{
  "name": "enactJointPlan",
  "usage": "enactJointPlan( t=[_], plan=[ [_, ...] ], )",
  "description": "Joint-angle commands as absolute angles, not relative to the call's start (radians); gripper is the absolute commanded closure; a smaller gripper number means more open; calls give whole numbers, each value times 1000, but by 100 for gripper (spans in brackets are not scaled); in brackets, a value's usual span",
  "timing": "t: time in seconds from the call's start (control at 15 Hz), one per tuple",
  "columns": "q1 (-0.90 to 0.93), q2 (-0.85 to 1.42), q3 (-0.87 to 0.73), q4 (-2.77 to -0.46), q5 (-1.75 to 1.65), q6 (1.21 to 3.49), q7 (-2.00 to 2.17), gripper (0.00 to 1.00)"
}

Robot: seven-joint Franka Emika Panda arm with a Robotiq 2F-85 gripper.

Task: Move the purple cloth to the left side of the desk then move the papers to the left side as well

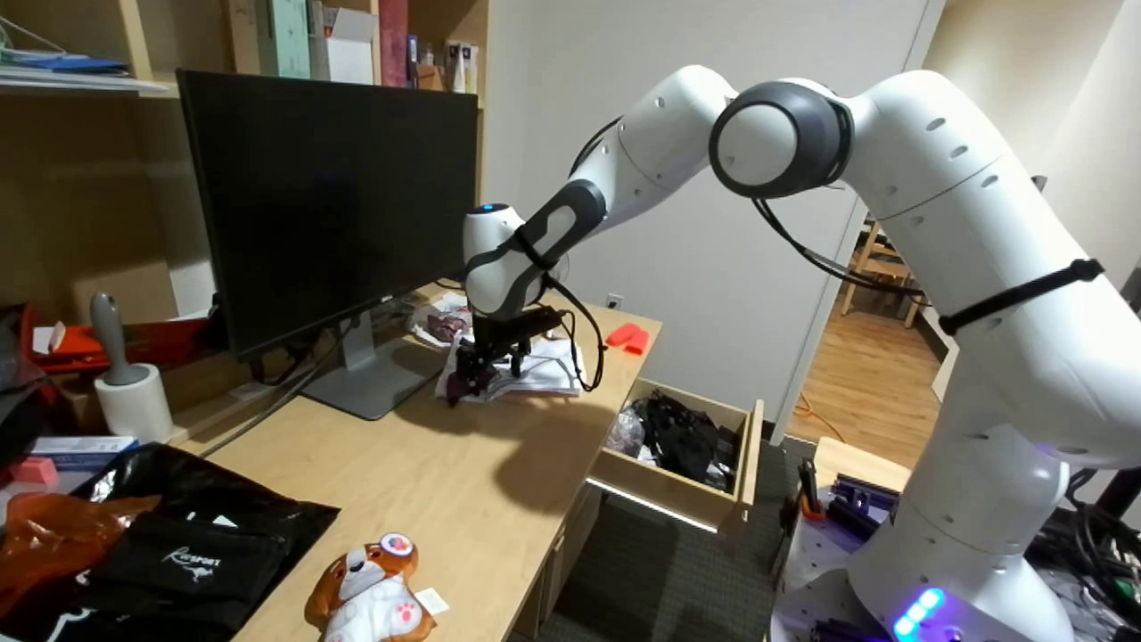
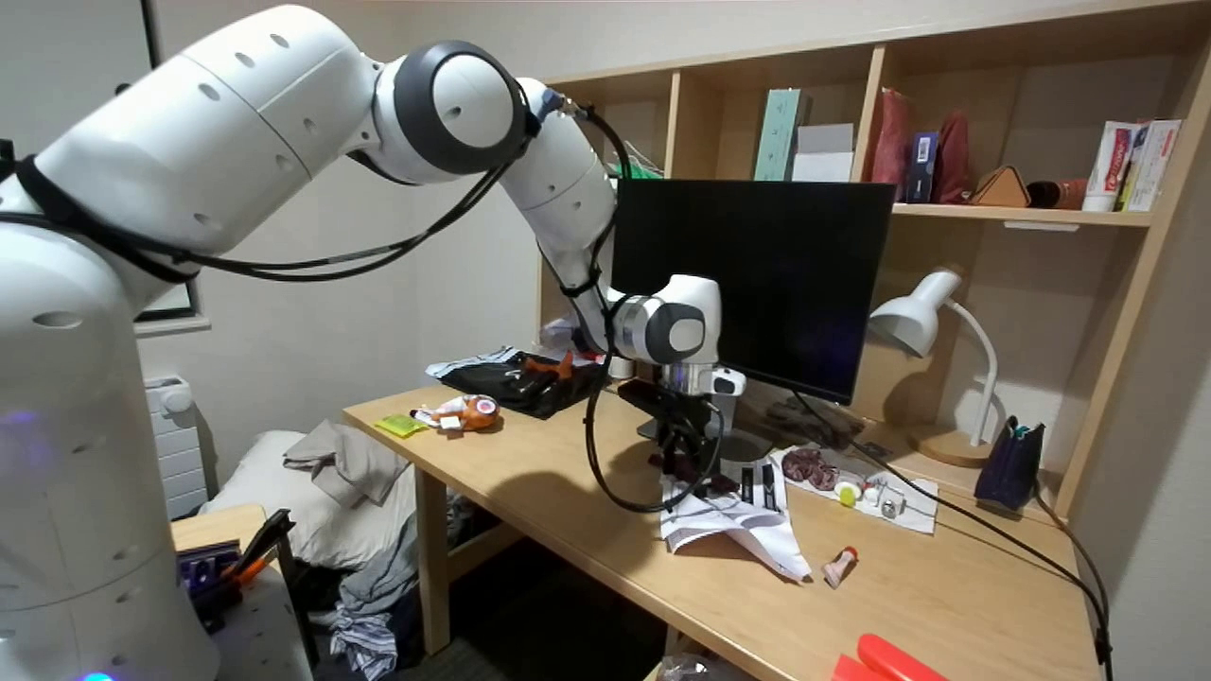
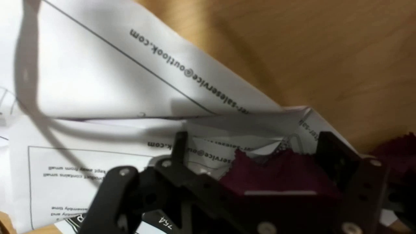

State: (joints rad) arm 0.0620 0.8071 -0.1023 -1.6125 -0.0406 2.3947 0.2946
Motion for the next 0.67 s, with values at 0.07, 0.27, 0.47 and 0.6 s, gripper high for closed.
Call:
enactJointPlan(
  t=[0.07,0.27,0.47,0.6],
  plan=[
    [38,736,-121,-1699,-32,2423,285,0],
    [15,745,-134,-1703,-30,2440,277,0],
    [-17,764,-105,-1695,6,2486,262,0],
    [-1,736,-88,-1695,24,2472,280,0]
  ],
)
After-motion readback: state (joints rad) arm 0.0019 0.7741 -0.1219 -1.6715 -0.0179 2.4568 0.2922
